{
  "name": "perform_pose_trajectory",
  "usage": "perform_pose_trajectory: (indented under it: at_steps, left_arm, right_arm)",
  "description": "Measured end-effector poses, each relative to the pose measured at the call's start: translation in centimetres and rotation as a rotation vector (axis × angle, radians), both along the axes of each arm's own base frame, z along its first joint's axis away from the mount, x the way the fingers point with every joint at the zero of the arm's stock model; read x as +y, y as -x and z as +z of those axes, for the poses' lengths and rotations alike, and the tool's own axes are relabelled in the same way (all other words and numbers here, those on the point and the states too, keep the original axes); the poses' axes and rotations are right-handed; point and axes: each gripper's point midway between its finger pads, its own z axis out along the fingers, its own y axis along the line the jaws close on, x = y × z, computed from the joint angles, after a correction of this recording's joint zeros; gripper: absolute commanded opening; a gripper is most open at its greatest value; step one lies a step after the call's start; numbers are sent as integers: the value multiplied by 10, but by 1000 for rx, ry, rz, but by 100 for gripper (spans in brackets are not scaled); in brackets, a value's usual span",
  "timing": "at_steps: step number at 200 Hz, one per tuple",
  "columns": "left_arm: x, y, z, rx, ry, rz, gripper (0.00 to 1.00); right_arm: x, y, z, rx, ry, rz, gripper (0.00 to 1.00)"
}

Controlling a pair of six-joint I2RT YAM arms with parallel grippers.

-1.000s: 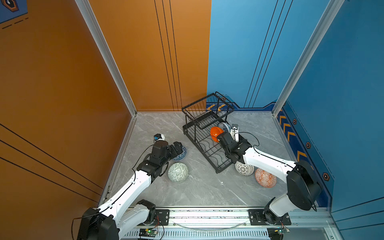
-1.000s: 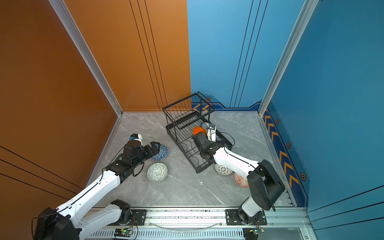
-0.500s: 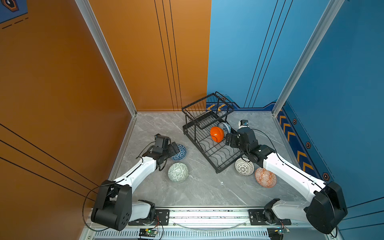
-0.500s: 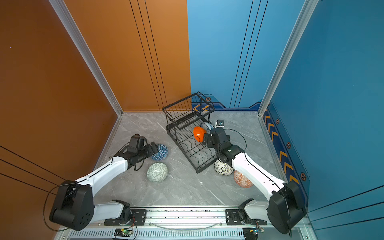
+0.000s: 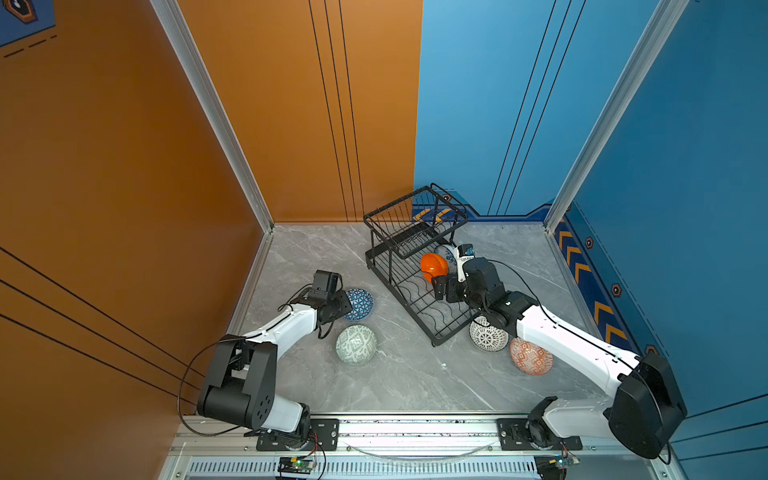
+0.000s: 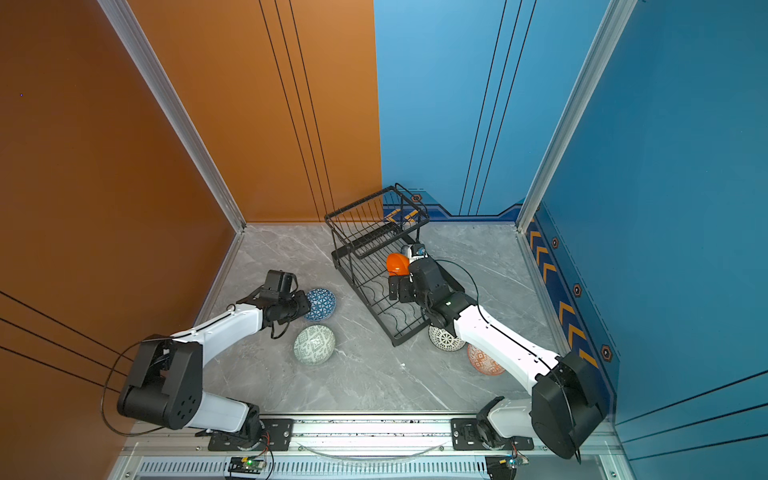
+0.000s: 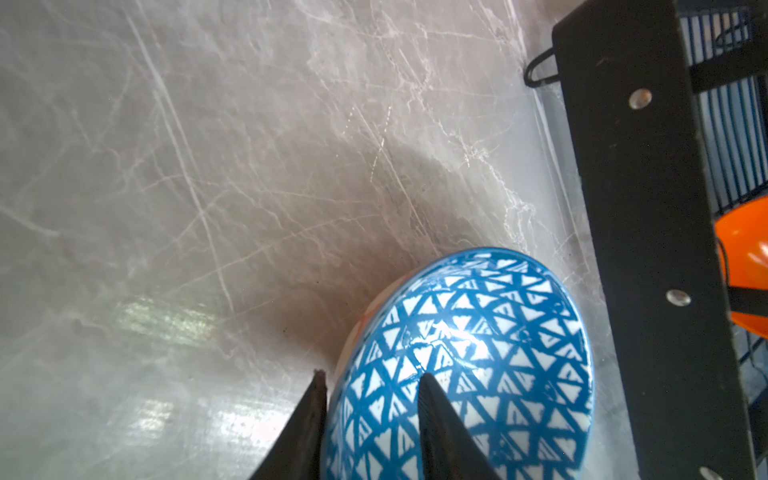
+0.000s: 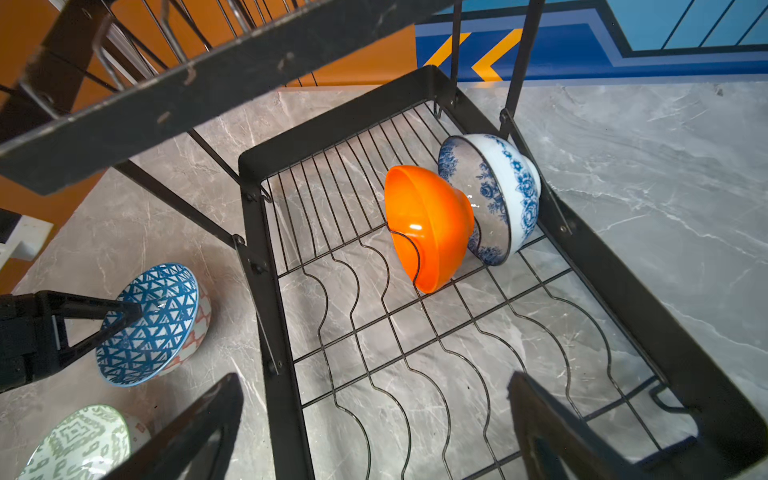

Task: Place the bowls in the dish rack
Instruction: 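Release the orange bowl with the right gripper while the left grasps the blue bowl, then lift the blue triangle-patterned bowl with the left gripper toward the right gripper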

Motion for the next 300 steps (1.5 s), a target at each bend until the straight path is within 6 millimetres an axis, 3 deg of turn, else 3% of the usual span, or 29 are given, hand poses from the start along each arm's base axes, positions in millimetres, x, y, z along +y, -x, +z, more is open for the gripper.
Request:
perform_pose_trajectory:
  at_steps: [80,123,171,197,230,258,300]
  left_arm:
    - [4,1,-11,27,-11,-1,2]
    - [6,-1,-11,11,1,7,0]
    - [15,4,-4,-33,65,66,0]
    - [20,2,27,-148,156,128,0]
    - [10,-10,85,-332,296,157,0]
    - [-1,-10,126,-445,383,153,0]
    - [-22,-2,175,-562,453,113,0]
  right_arm:
    - [1,0,0,7,-15,-6,100]
    - [12,2,4,14,-78,9,100]
    - [42,14,-5,48,-118,58,100]
    - [63,27,-1,54,-162,92,100]
    - [83,27,19,51,-235,83,100]
    - [94,21,53,10,-301,63,100]
    - [114,16,121,-74,-386,73,92]
